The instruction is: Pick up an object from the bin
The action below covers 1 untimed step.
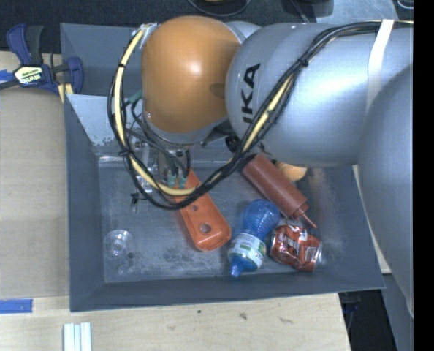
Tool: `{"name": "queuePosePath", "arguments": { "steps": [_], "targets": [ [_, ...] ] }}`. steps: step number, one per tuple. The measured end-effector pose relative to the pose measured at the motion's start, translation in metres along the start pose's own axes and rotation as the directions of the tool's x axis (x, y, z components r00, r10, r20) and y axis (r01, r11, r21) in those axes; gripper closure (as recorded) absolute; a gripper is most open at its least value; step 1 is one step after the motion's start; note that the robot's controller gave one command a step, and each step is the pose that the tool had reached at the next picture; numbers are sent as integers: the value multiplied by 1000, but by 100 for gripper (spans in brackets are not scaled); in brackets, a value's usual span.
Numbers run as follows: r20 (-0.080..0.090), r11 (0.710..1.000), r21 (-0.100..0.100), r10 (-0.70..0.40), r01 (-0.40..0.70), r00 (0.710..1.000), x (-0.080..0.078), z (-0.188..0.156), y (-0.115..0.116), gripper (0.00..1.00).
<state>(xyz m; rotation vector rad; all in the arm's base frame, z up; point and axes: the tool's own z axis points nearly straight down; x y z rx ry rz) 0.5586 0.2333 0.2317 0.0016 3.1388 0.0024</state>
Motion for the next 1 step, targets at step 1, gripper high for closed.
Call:
{"name": "queuePosePath", "arguments": {
  "steps": [1],
  "targets": [
    [-6,999,2,48,-48,999,10,59,-98,0]
  ]
}}
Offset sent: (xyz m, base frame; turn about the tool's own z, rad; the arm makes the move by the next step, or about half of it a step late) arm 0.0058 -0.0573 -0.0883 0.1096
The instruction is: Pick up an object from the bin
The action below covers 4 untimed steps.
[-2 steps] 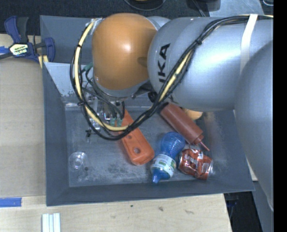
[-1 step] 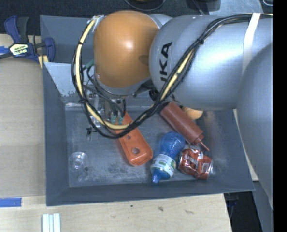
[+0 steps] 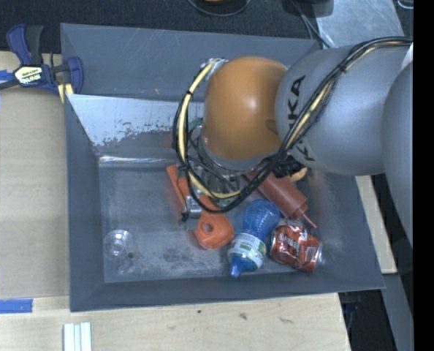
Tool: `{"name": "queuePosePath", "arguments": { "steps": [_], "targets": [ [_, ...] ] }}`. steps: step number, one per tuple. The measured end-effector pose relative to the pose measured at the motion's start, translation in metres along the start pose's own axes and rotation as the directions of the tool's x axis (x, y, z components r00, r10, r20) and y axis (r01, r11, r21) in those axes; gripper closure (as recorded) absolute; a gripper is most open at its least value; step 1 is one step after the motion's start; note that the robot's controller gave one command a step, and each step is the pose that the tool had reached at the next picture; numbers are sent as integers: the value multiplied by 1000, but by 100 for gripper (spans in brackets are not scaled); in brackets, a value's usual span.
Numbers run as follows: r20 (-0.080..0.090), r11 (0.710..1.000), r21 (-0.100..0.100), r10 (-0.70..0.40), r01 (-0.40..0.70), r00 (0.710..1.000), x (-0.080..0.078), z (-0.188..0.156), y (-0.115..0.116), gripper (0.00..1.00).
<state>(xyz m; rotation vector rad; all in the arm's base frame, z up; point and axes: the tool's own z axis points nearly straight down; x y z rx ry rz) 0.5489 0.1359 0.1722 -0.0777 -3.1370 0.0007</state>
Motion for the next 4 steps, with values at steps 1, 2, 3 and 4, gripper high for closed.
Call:
{"name": "queuePosePath", "arguments": {
  "steps": [1,2,3,4],
  "targets": [
    [11,998,-5,57,-57,998,-15,29,43,0],
    [6,971,0,-239,239,971,-34,31,-46,0],
    [14,996,-4,-84,84,996,-70,93,-64,0],
    [11,927,1,-376,376,926,-50,99,-69,0]
  ]
}}
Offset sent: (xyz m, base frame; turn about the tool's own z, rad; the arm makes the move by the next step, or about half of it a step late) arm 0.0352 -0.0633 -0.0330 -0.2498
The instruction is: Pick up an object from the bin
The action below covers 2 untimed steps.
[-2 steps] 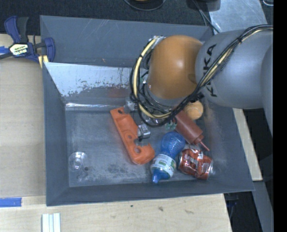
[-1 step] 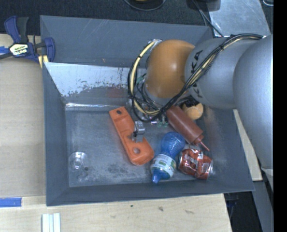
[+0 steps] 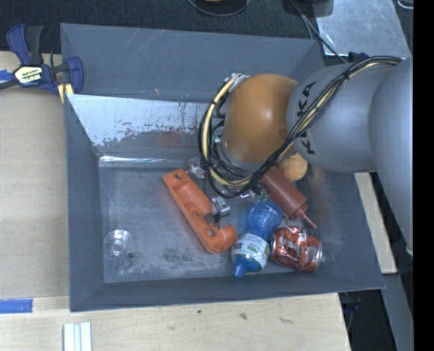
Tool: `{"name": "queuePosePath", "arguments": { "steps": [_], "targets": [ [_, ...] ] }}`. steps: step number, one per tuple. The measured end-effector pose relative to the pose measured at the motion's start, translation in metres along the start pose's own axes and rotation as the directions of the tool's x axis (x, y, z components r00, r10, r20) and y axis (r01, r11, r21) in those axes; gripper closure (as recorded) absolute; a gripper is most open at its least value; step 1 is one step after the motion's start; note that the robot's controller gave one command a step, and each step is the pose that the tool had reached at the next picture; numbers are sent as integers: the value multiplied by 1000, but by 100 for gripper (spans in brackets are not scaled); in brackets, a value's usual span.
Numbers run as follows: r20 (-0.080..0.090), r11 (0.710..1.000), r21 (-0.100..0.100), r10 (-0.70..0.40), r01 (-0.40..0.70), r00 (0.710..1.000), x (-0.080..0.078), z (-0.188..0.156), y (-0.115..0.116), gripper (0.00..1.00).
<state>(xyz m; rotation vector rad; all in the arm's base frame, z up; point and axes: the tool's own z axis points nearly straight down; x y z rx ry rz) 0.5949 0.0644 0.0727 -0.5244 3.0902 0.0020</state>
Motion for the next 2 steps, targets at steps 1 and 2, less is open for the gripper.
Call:
{"name": "queuePosePath", "arguments": {
  "steps": [1,2],
  "targets": [
    [5,962,-2,272,-272,962,-3,1,21,100],
    [5,962,-2,273,-273,962,-3,1,21,100]
  ]
}}
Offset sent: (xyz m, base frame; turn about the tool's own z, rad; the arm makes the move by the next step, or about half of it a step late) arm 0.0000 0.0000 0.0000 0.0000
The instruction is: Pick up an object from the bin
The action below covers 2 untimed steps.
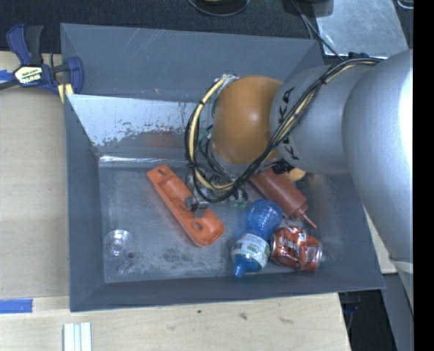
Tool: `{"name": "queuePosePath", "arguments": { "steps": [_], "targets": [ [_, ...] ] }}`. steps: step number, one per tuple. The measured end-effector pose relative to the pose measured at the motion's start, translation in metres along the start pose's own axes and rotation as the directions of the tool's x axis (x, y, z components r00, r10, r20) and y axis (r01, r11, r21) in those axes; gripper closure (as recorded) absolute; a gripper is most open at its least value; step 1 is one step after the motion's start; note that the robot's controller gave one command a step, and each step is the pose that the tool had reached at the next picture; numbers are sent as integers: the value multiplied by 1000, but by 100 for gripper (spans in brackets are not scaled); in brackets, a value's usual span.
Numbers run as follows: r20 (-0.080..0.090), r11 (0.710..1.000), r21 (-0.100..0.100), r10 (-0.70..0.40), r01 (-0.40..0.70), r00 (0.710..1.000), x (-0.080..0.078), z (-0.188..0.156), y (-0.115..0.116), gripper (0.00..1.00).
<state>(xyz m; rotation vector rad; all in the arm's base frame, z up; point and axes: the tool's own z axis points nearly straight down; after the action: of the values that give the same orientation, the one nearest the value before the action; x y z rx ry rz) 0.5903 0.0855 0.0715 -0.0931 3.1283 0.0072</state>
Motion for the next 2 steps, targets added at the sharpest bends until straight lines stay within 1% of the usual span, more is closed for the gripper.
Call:
{"name": "queuePosePath", "arguments": {
  "steps": [1,2],
  "targets": [
    [5,999,0,-38,38,999,-1,-8,5,100],
    [2,999,-1,-44,44,999,-3,1,0,100]
  ]
}}
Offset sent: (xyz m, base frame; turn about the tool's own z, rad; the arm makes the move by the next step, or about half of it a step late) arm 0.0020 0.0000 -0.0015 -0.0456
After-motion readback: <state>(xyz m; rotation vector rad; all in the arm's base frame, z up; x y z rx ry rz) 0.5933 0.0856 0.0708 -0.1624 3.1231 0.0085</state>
